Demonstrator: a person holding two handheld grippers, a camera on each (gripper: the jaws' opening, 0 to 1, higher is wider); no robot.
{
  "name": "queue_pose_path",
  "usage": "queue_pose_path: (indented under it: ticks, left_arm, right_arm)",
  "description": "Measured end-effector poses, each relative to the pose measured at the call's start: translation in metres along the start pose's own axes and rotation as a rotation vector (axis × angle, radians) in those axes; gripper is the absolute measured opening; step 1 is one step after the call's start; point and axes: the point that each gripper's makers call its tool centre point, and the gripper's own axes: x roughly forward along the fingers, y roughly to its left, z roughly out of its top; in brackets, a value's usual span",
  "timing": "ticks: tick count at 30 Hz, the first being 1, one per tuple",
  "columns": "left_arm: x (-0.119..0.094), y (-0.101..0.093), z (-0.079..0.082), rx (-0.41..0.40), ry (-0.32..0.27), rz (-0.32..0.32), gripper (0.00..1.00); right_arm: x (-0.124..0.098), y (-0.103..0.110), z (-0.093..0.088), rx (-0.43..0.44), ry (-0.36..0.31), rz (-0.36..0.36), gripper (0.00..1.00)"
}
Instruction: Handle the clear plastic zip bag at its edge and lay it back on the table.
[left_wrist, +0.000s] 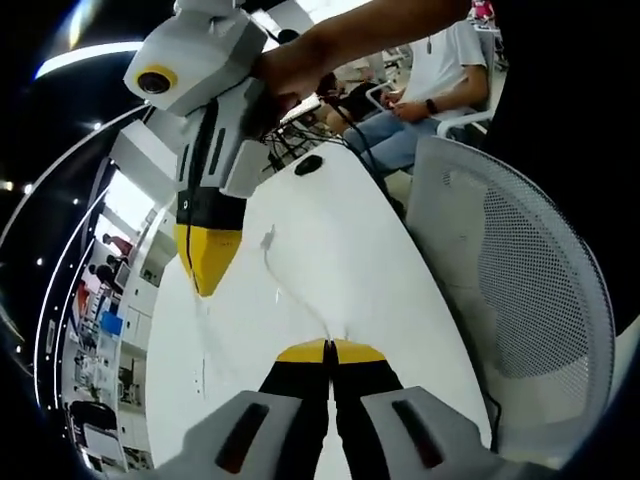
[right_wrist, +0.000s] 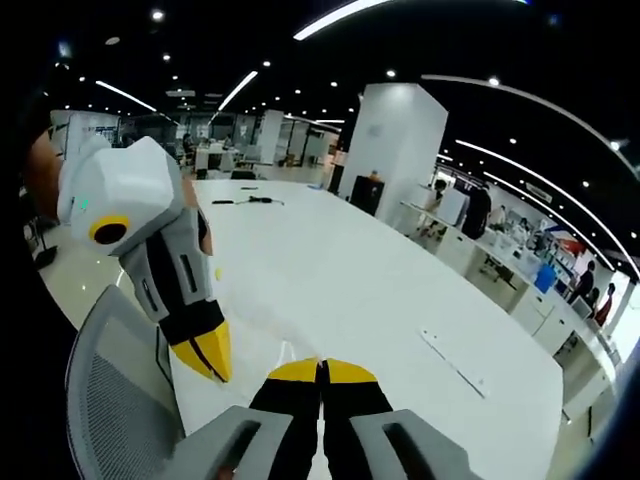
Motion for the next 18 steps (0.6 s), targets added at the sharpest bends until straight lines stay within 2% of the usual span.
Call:
queue_pose_path:
  ticks: [7,18]
  left_arm:
    - [0.001,0.0,-0.008,-0.042,-0.005,-0.002,0.0]
    - [0.005,-0.007,-0.016,-0.081,0.001,-0.02,0.0]
  right_arm:
    - [0.0,0.001,0.008,-0.002,-0.029,0.007,0.0]
    - [0.003,0.006,0.0,-0.009,-0.011,0.008,0.0]
